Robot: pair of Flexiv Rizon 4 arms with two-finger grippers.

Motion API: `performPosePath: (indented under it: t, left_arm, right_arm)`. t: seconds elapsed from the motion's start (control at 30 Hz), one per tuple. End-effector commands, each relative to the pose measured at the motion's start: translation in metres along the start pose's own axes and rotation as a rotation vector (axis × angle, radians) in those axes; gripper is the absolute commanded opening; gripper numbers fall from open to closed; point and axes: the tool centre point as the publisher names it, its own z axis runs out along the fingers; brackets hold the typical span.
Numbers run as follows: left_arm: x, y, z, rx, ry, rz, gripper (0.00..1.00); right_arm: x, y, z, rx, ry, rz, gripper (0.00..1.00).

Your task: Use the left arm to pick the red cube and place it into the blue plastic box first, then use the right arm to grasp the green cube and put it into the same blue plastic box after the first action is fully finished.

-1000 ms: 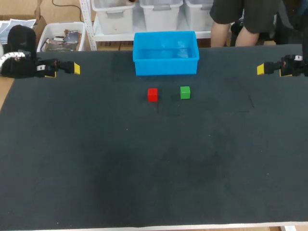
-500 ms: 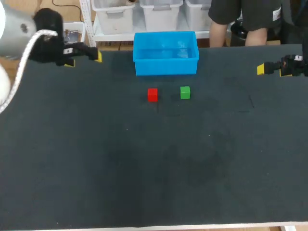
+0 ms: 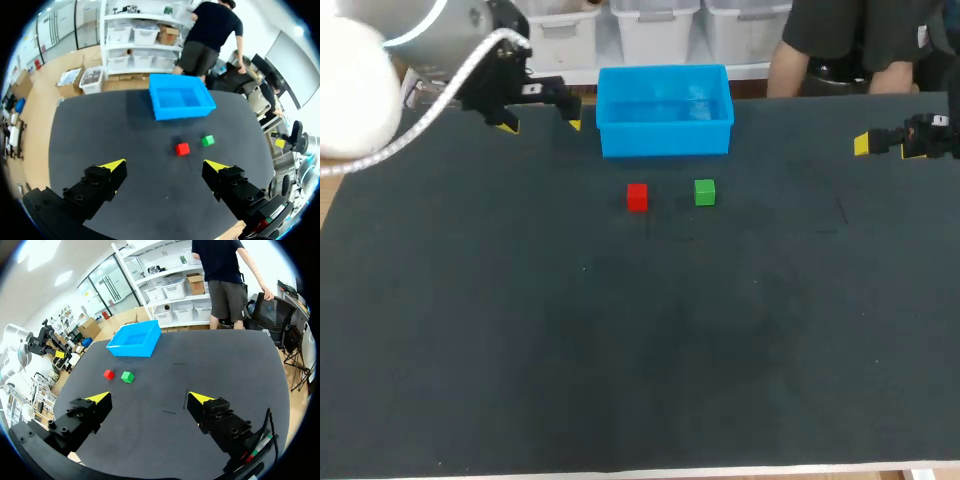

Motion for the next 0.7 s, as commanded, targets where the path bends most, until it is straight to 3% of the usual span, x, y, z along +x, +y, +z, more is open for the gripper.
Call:
performPosePath:
  t: [0.03,0.2,0.37,0.7]
  left_arm:
    - [-0.011,-0.014,0.01,-0.196,0.108,-0.006,1.0]
    - [-0.015,-0.027,0.019,-0.212,0.158,-0.072,1.0]
    - [-0.021,-0.044,0.023,-0.147,0.17,-0.147,1.0]
    - [-0.021,-0.044,0.023,-0.147,0.17,-0.147,1.0]
  right_arm:
    - [0.0,0.0,0.001,0.002,0.0,0.0,1.0]
    - [0.0,0.0,0.001,0.002,0.0,0.0,1.0]
    - [0.0,0.0,0.001,0.002,0.0,0.0,1.0]
    - [0.0,0.0,0.001,0.002,0.0,0.0,1.0]
